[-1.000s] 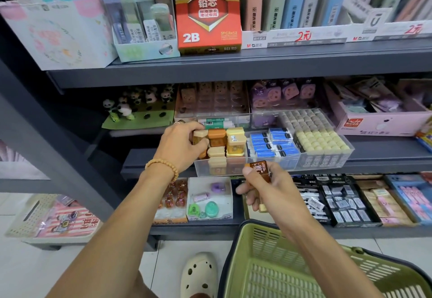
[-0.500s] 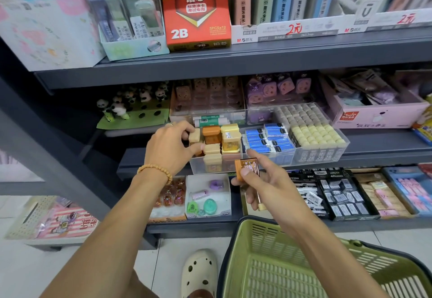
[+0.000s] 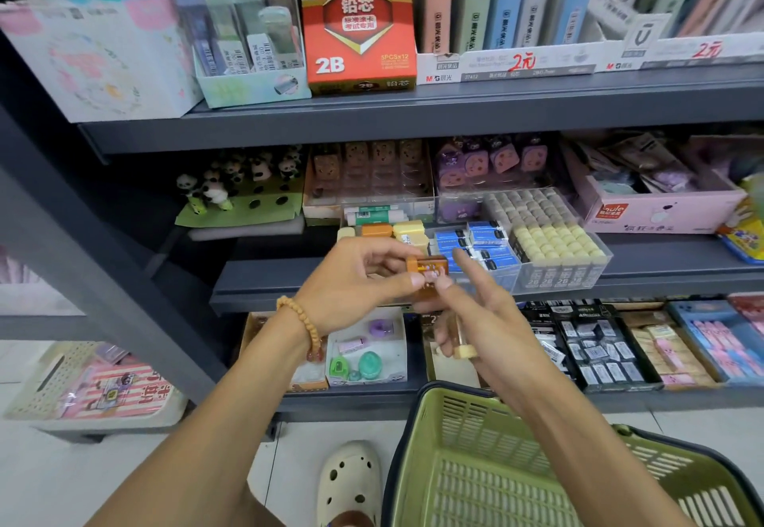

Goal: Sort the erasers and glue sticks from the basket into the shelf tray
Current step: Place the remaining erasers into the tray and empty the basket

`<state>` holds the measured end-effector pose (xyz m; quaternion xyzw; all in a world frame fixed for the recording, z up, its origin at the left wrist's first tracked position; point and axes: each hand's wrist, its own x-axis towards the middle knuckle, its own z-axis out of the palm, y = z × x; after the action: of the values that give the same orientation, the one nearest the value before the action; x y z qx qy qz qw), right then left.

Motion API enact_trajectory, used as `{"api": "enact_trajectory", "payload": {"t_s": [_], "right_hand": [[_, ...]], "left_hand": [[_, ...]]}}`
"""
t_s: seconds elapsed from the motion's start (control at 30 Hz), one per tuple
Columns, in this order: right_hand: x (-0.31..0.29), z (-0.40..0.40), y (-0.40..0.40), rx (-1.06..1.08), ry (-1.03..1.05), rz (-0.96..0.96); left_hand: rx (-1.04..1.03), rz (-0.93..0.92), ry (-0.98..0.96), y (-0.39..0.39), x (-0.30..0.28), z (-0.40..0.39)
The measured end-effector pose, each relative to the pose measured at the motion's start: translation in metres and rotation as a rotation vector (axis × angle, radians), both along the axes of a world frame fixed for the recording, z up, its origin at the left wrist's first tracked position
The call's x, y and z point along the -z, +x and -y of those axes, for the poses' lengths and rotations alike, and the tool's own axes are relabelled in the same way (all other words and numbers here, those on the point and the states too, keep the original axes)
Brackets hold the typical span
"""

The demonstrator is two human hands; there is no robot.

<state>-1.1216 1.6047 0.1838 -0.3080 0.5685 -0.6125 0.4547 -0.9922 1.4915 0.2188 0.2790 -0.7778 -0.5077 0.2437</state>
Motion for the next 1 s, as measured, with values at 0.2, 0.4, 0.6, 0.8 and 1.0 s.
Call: {"api": "enact_trajectory", "payload": {"t_s": [0.2,0.4,0.6,0.8,1.0], "right_hand": [[0.006,-0.009,-0.016,0.078,0.031,0.381],[0.009,-0.020,-0.019,0.013,0.062,0.269],[0.012,-0.026,-0.023,0.064,0.059,0.272],[0.009,-0.025,-0.020,0.140,0.078,0.137],[0.007,-0.022,-0.015,0.144,0.006,0.140]], "left_hand": [[-0.243,0.031,-0.127,0.009,-0.004,0.019],[-0.305,0.260,-0.439,0.000,-0.012,0.033],[-0.182,0.499,-0.606,-0.007,-0.011,0.050],[-0.169,0.561,-0.665,-0.011,-0.004,0.049],[-0.180,0.553,-0.698,-0.009,0.003,0.049]]}}
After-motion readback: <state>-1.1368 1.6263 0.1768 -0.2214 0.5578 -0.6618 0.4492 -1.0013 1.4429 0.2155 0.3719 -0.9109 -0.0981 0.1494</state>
